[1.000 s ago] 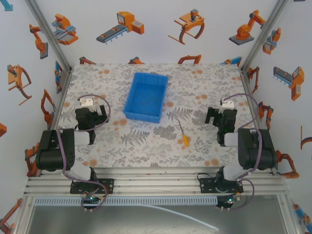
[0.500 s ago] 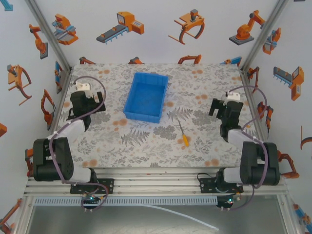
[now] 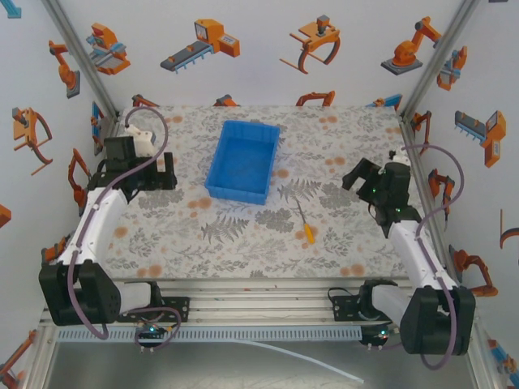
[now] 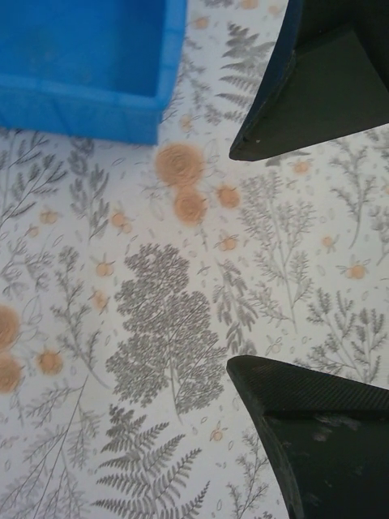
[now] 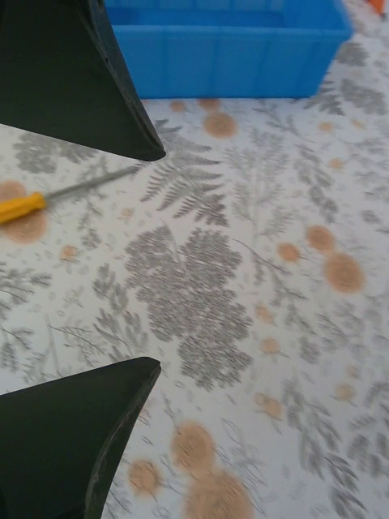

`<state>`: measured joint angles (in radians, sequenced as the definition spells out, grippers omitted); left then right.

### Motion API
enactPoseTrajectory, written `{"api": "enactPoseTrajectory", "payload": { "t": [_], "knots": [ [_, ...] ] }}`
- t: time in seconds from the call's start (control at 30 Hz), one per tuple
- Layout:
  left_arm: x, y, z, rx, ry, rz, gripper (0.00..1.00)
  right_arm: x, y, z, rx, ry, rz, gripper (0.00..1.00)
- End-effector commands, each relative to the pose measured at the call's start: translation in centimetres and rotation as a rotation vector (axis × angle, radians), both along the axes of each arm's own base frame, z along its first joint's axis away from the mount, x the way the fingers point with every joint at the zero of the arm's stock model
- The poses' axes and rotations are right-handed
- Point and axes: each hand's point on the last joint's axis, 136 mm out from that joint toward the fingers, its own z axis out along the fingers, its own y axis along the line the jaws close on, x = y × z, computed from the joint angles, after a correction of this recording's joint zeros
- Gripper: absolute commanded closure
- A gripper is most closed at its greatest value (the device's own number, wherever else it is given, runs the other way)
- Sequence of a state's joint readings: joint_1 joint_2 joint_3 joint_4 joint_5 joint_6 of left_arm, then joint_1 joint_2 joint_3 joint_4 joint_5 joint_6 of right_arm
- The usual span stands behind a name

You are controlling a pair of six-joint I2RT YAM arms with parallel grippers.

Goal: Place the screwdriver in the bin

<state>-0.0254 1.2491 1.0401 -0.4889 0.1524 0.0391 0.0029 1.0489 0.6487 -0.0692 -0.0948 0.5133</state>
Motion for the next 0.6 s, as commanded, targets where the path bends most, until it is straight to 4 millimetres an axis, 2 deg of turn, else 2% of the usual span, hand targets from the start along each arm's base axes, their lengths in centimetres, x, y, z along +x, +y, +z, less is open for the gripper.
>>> {"api": "enactPoseTrajectory", "payload": {
  "t": [0.0, 0.1, 0.23, 0.43, 0.57],
  "knots": [
    [-3.2, -2.0, 0.4, -0.022, 0.075, -0.133, 0.03, -3.4, 3.0, -1.9, -0.021, 0.132, 0.085, 0.01],
    [-4.0, -2.3, 0.5, -0.002, 0.079, -0.161, 0.03, -5.2, 4.5, -3.2, -0.092, 0.215, 0.126, 0.03],
    [-4.7, -2.5, 0.6, 0.014, 0.085, -0.18, 0.03, -6.5, 7.1, -4.8, -0.175, 0.278, 0.196, 0.1],
    [-4.9, -2.5, 0.4, 0.016, 0.091, -0.177, 0.03, -6.8, 11.1, -6.4, -0.278, 0.311, 0.282, 0.16],
    [-5.0, -2.6, 0.3, 0.005, 0.096, -0.169, 0.03, -6.7, 12.9, -7.5, -0.315, 0.339, 0.316, 0.21]
  ]
}}
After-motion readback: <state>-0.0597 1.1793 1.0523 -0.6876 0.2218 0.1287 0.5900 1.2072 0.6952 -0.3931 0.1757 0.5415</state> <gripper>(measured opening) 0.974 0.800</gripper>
